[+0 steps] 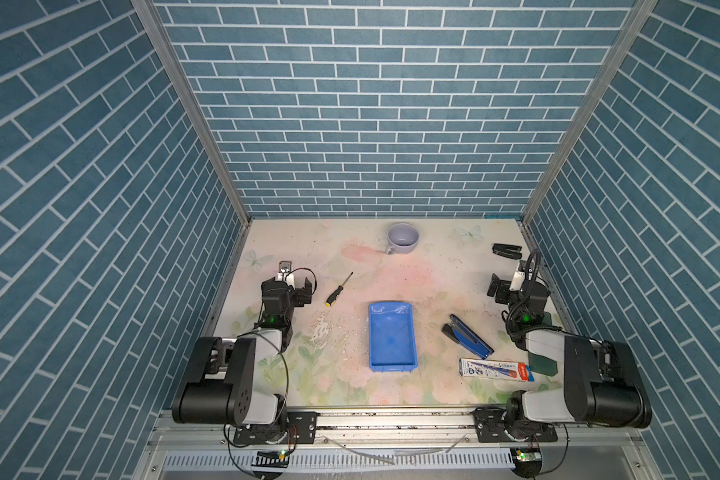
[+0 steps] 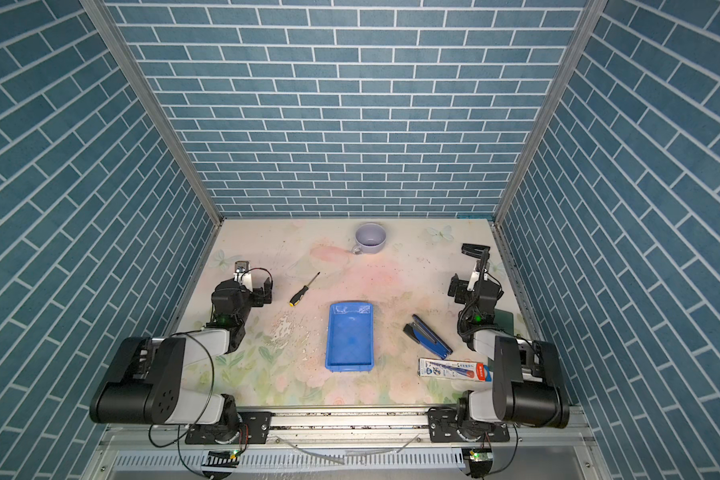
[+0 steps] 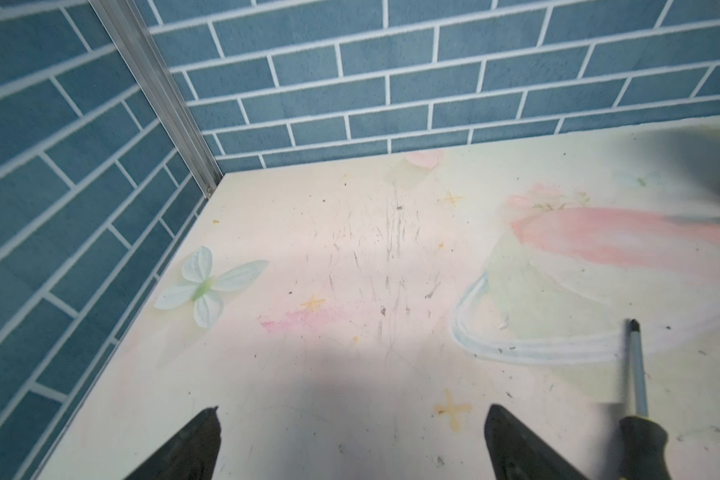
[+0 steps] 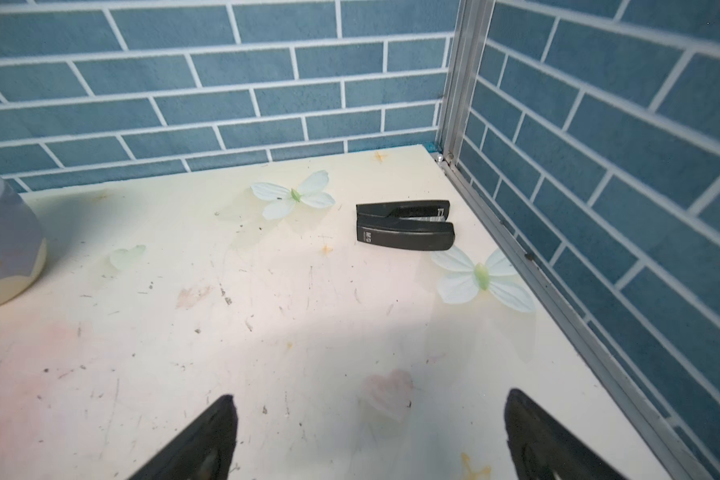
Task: Put the screwdriver in the bin
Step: 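Close the left gripper on the screwdriver handle while the right arm advances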
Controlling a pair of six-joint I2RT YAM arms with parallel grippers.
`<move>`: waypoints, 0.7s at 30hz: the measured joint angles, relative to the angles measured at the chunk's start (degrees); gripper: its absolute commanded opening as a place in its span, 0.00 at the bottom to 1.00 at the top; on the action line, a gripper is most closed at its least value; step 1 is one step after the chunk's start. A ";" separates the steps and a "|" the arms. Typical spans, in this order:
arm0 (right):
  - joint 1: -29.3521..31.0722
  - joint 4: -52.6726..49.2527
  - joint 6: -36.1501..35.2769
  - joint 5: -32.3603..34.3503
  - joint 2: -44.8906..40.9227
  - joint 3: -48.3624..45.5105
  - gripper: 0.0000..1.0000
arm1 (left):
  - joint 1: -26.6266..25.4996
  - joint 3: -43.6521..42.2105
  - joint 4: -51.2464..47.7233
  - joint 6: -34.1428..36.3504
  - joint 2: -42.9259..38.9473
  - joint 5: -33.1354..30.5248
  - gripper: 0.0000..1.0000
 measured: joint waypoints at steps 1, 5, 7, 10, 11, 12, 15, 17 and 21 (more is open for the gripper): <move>0.00 -1.09 0.00 -0.39 -1.77 0.00 0.99 | -0.17 0.50 -1.42 0.04 -1.64 0.15 1.00; 0.00 -6.54 0.00 -2.67 -8.15 0.02 0.99 | -1.66 1.46 -6.40 0.00 -7.93 0.57 1.00; 0.00 -9.62 0.00 -4.00 -10.95 0.04 0.99 | -2.89 1.92 -9.60 0.02 -10.27 0.59 1.00; 0.09 -15.32 0.07 -6.34 -15.21 0.31 0.99 | -5.77 3.80 -16.04 0.07 -13.29 0.33 1.00; 0.24 -17.40 0.09 -7.06 -16.52 0.52 0.99 | -6.86 4.74 -18.32 0.07 -14.23 0.31 1.00; 0.42 -19.71 0.09 -7.65 -17.75 0.98 0.99 | -7.80 5.57 -20.28 0.09 -15.06 0.24 1.00; 1.60 -26.18 0.11 -9.01 -21.49 2.84 0.99 | -10.54 8.46 -27.04 -0.02 -17.92 -0.04 1.00; 3.04 -30.08 0.09 -9.62 -24.13 4.02 0.99 | -11.93 10.38 -31.82 -0.28 -19.50 -0.37 1.00; 6.95 -36.39 0.11 -10.36 -27.98 6.01 0.99 | -13.42 14.60 -41.86 -1.86 -20.61 -0.79 1.00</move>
